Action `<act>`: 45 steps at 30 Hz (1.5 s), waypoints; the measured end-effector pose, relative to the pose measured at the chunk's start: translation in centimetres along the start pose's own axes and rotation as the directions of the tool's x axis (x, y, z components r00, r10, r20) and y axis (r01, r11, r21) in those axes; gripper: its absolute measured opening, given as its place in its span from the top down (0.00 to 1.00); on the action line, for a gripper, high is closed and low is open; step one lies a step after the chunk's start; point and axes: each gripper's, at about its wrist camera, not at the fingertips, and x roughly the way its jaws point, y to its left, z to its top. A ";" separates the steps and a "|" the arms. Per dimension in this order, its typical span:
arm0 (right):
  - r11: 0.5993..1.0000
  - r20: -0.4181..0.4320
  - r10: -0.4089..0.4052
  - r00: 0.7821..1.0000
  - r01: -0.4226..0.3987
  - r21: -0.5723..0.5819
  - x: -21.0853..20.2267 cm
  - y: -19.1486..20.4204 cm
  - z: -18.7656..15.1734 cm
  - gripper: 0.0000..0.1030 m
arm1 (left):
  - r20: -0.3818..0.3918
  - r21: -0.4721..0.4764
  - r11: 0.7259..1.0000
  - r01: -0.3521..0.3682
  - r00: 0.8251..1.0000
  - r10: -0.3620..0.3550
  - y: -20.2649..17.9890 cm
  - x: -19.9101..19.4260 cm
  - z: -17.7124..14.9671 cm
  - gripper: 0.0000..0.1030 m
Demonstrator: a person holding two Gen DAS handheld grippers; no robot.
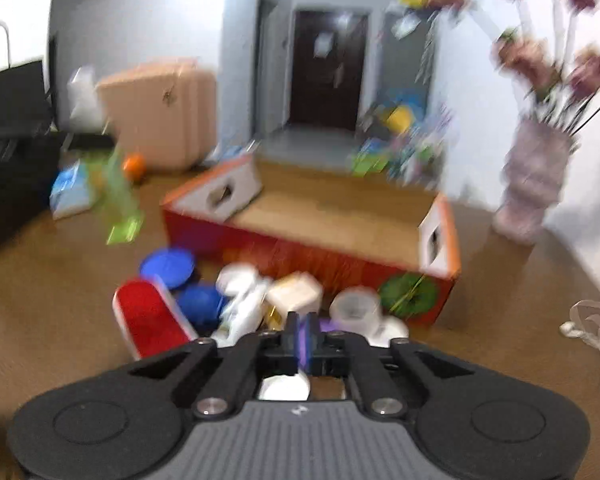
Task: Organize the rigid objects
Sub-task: 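Carry the green bottle toward the box with the left tool while the right tool grasps the white cap, then lower the green bottle into the box with the left tool while the right tool drops the white cap in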
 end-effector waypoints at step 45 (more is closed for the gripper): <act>0.996 -0.043 0.045 0.998 -0.041 0.075 10.7 -8.0 11.1 0.97 | -0.153 -0.011 0.998 -0.067 0.986 0.064 3.8 18.5 5.0 0.70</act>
